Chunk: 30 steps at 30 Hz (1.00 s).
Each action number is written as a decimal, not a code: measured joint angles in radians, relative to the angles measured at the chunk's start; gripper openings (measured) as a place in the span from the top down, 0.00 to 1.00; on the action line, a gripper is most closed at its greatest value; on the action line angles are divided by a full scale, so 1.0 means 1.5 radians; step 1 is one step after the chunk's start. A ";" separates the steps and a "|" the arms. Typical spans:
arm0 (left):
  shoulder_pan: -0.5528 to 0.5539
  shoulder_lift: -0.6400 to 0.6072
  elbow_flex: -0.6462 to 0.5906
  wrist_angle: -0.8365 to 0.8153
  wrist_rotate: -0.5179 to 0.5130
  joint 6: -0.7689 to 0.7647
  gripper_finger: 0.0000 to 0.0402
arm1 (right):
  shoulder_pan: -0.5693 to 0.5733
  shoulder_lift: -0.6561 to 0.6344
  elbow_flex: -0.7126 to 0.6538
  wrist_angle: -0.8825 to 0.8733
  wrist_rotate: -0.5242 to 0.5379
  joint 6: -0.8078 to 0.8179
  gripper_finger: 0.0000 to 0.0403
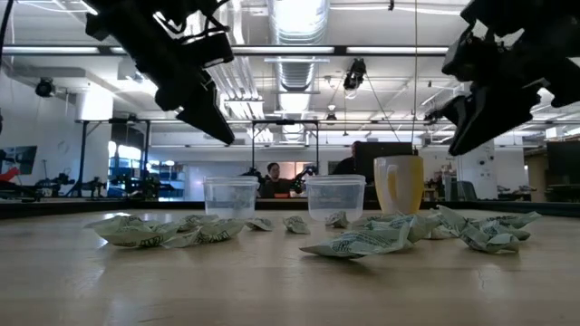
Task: Pick and place items into bin
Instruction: Put the white stevia packet into the right transparent bin
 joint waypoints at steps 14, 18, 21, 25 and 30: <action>-0.061 -0.038 -0.008 -0.031 0.000 -0.018 0.64 | 0.004 0.054 -0.015 -0.004 0.023 0.068 0.86; -0.074 -0.067 -0.011 -0.033 0.000 -0.022 0.64 | 0.004 0.102 -0.020 0.010 0.023 0.071 0.86; -0.086 -0.084 -0.012 -0.032 0.000 -0.023 0.64 | 0.004 0.136 -0.020 0.028 0.023 0.069 0.82; -0.100 -0.097 -0.012 -0.028 -0.001 -0.023 0.64 | 0.004 0.174 -0.019 0.070 0.030 0.067 0.75; -0.108 -0.099 -0.012 -0.030 -0.002 -0.023 0.64 | 0.004 0.205 -0.016 0.089 0.039 0.067 0.65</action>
